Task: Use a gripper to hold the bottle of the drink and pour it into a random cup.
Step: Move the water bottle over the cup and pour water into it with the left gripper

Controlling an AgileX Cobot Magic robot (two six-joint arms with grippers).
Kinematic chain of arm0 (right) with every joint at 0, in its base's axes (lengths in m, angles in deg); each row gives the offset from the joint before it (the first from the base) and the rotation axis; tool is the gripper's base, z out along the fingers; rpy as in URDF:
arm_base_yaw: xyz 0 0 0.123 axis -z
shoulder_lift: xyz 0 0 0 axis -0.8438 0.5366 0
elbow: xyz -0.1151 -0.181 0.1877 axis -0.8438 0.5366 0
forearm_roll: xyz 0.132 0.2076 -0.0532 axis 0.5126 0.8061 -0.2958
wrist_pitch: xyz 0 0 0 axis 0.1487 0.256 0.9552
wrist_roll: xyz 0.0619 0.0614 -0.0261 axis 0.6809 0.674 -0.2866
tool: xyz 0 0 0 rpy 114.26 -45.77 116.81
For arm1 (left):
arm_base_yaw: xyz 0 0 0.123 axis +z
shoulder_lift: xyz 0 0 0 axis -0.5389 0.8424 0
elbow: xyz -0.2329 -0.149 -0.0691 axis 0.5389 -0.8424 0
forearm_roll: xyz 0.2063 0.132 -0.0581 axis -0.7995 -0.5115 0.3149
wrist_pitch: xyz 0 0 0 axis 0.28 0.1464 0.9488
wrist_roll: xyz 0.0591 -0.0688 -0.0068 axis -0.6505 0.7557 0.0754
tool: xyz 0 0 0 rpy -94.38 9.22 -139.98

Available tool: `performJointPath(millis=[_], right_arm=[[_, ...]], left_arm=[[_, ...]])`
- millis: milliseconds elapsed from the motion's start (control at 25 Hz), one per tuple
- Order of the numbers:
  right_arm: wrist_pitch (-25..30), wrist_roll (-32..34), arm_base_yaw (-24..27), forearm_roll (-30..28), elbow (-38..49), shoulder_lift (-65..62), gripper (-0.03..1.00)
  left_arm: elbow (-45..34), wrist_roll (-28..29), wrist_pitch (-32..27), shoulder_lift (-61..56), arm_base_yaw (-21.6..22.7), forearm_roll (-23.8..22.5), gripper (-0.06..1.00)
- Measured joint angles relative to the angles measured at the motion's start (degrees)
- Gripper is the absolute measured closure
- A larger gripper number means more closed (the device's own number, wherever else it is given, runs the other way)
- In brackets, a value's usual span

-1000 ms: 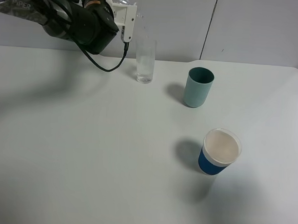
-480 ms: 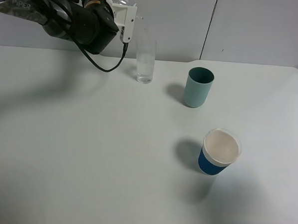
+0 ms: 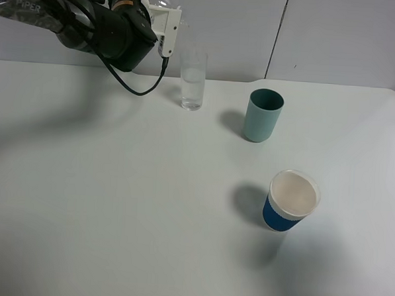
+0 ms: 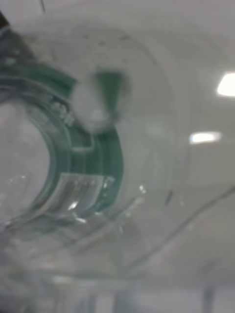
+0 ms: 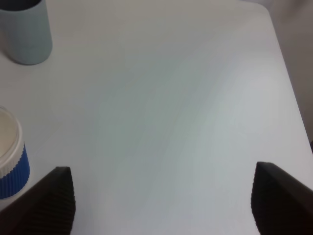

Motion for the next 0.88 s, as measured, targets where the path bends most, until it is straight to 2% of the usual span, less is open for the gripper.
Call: performJointPath(millis=[600,880], right_arm=[[0.00,0.00,0.00,-1.53,0.00,0.00,0.23],[0.00,0.00,0.00,-1.53,0.00,0.00,0.23]], left_arm=[[0.00,-2.86,0.18,0.00,0.00,-0.16,0.40],[0.00,-5.91,0.18,0.00,0.00,-1.24,0.40]])
